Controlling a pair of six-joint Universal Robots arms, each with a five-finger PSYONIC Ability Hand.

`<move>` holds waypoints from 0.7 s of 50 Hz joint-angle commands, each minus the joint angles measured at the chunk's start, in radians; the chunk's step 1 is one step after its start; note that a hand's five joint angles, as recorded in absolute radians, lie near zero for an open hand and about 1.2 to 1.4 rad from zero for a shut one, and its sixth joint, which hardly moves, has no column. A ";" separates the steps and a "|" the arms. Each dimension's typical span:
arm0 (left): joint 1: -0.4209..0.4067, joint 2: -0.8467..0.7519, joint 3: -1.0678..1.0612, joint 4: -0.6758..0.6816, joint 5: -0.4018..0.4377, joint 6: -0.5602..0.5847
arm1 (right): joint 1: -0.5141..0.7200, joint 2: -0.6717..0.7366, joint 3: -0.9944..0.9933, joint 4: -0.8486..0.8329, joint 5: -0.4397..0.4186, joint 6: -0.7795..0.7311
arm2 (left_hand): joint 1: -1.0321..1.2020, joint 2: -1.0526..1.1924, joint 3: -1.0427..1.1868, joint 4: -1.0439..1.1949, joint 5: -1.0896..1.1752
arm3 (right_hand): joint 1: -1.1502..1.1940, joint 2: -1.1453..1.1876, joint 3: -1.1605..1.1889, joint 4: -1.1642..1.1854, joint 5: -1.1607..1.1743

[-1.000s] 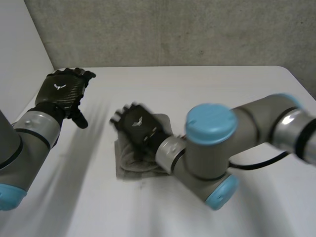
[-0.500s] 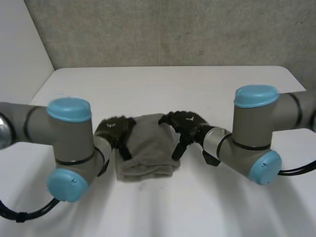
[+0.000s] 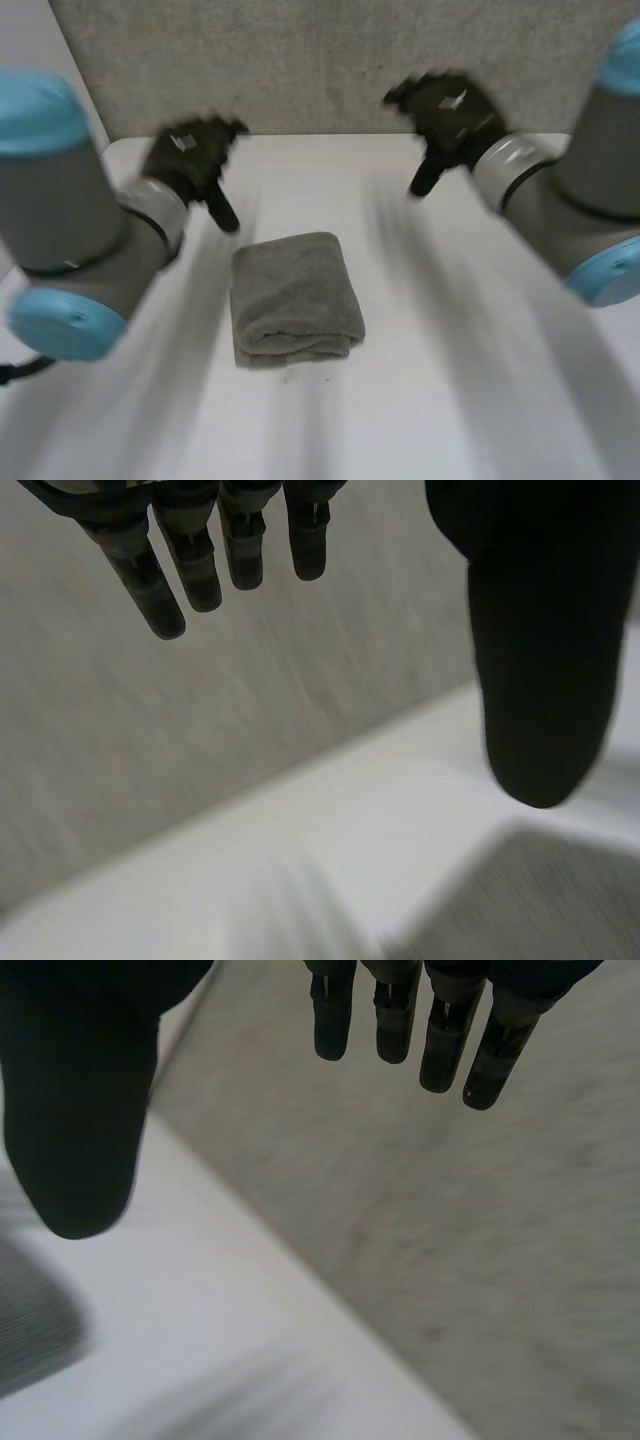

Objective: Fold the towel.

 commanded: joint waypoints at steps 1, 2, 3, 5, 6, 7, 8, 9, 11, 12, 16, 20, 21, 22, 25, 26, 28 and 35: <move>0.107 0.199 0.068 -0.086 0.038 -0.008 | -0.154 -0.179 0.008 0.001 0.086 0.108 | 0.013 0.015 0.014 0.016 0.014 | -0.024 -0.066 -0.039 -0.056 -0.054; 0.136 0.227 0.084 -0.123 0.078 -0.013 | -0.181 -0.202 0.013 0.011 0.093 0.116 | 0.016 0.018 0.017 0.019 0.017 | -0.024 -0.066 -0.039 -0.056 -0.054; 0.164 0.244 0.094 -0.158 0.122 -0.023 | -0.182 -0.202 0.013 0.011 0.093 0.116 | 0.013 0.015 0.014 0.016 0.014 | -0.024 -0.066 -0.039 -0.056 -0.054; 0.187 0.252 0.098 -0.189 0.167 -0.039 | -0.208 -0.220 0.020 0.033 0.090 0.119 | 0.010 0.012 0.012 0.013 0.011 | -0.024 -0.066 -0.039 -0.056 -0.054; 0.204 0.252 0.100 -0.209 0.207 -0.060 | -0.229 -0.228 0.026 0.056 0.081 0.121 | 0.010 0.012 0.012 0.013 0.011 | -0.024 -0.066 -0.039 -0.056 -0.054; 0.204 0.252 0.100 -0.209 0.207 -0.060 | -0.243 -0.231 0.028 0.079 0.066 0.118 | 0.010 0.012 0.012 0.013 0.011 | -0.024 -0.066 -0.039 -0.056 -0.054; 0.218 0.252 0.097 -0.216 0.236 -0.081 | -0.243 -0.231 0.028 0.079 0.066 0.118 | 0.010 0.012 0.012 0.013 0.011 | -0.024 -0.066 -0.039 -0.056 -0.054; 0.218 0.252 0.097 -0.217 0.236 -0.082 | -0.246 -0.231 0.019 0.105 0.049 0.113 | 0.010 0.012 0.012 0.013 0.011 | -0.024 -0.066 -0.039 -0.056 -0.054; 0.227 0.252 0.094 -0.217 0.264 -0.115 | -0.246 -0.225 0.014 0.129 0.027 0.115 | 0.005 0.006 0.006 0.007 0.005 | -0.024 -0.066 -0.039 -0.056 -0.054; 0.227 0.252 0.094 -0.217 0.264 -0.115 | -0.245 -0.222 0.013 0.149 0.006 0.119 | 0.004 0.006 0.006 0.007 0.005 | -0.024 -0.066 -0.039 -0.056 -0.054; 0.227 0.249 0.085 -0.217 0.261 -0.125 | -0.242 -0.219 0.010 0.165 -0.022 0.119 | -0.019 -0.018 -0.018 -0.017 -0.018 | -0.024 -0.066 -0.039 -0.056 -0.054; 0.225 0.250 0.077 -0.217 0.262 -0.125 | -0.242 -0.220 0.023 0.165 -0.036 0.118 | -0.025 -0.023 -0.024 -0.022 -0.024 | -0.024 -0.066 -0.039 -0.056 -0.054; 0.221 0.252 0.074 -0.217 0.264 -0.126 | -0.243 -0.222 0.025 0.168 -0.029 0.119 | -0.025 -0.023 -0.024 -0.022 -0.024 | -0.024 -0.066 -0.039 -0.056 -0.054; 0.218 0.255 0.069 -0.217 0.264 -0.128 | -0.243 -0.222 0.025 0.168 -0.029 0.119 | -0.028 -0.026 -0.027 -0.025 -0.027 | -0.024 -0.066 -0.039 -0.056 -0.054; 0.215 0.264 0.054 -0.215 0.265 -0.128 | -0.242 -0.224 0.036 0.175 -0.028 0.116 | -0.028 -0.026 -0.027 -0.025 -0.027 | -0.024 -0.066 -0.039 -0.056 -0.054; 0.215 0.264 0.054 -0.215 0.265 -0.128 | -0.242 -0.224 0.042 0.175 -0.029 0.113 | -0.028 -0.026 -0.027 -0.025 -0.027 | -0.024 -0.066 -0.039 -0.056 -0.054; 0.215 0.267 0.048 -0.215 0.267 -0.126 | -0.240 -0.222 0.049 0.174 -0.034 0.113 | -0.028 -0.026 -0.027 -0.025 -0.027 | -0.024 -0.066 -0.039 -0.056 -0.054; 0.222 0.275 0.040 -0.213 0.268 -0.125 | -0.222 -0.224 0.062 0.169 -0.040 0.111 | -0.028 -0.026 -0.027 -0.025 -0.027 | -0.024 -0.066 -0.039 -0.056 -0.054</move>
